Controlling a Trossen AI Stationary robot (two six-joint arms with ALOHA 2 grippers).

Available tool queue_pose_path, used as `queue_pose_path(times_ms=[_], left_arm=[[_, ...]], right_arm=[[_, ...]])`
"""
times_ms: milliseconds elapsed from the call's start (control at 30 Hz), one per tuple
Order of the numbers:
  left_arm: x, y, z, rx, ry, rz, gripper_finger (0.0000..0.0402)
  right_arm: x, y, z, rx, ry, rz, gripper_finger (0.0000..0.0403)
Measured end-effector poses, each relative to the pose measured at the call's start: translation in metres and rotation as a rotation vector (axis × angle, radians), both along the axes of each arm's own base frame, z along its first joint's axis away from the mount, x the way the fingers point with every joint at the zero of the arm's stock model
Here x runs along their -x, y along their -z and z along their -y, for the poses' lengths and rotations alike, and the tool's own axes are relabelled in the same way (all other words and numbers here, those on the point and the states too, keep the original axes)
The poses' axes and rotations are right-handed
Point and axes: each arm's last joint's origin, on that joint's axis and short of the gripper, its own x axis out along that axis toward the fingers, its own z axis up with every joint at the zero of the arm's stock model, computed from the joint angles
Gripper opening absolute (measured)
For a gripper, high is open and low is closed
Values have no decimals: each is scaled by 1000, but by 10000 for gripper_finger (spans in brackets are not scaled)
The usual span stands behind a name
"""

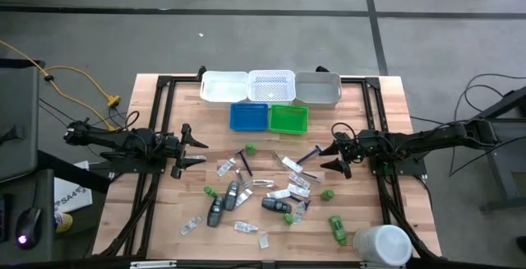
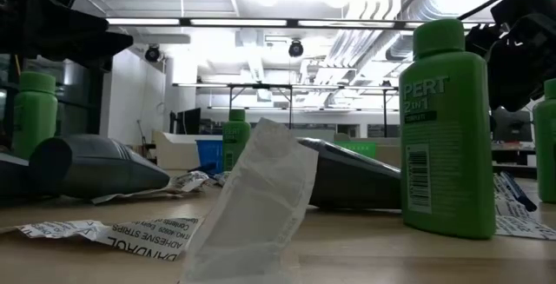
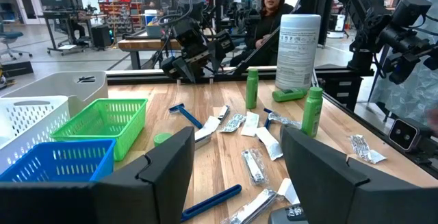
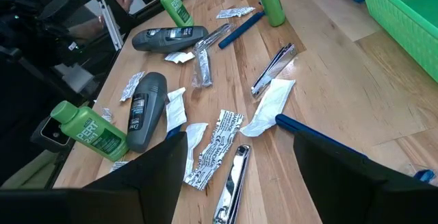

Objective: Pick & Place Travel size toiletries

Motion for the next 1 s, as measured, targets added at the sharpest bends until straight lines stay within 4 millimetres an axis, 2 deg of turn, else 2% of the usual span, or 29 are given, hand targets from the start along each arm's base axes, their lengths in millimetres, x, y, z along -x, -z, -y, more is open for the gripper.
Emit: queue_pose_path(times_ms=[200,367,467,700,1000], left_arm=[[0,0,0,0,-1,0,220],[0,0,0,0,0,0,220],[0,0,0,0,0,0,220],[0,0,0,0,0,0,220],[0,0,0,0,0,0,220]], right_arm=[[0,0,0,23,-8,1,261],[1,2,0,335,-122,31,261],[1,2,0,422,-156,45,261],[1,2,-2,327,-186,45,261],[-1,-4,-1,340,-176,109,261]])
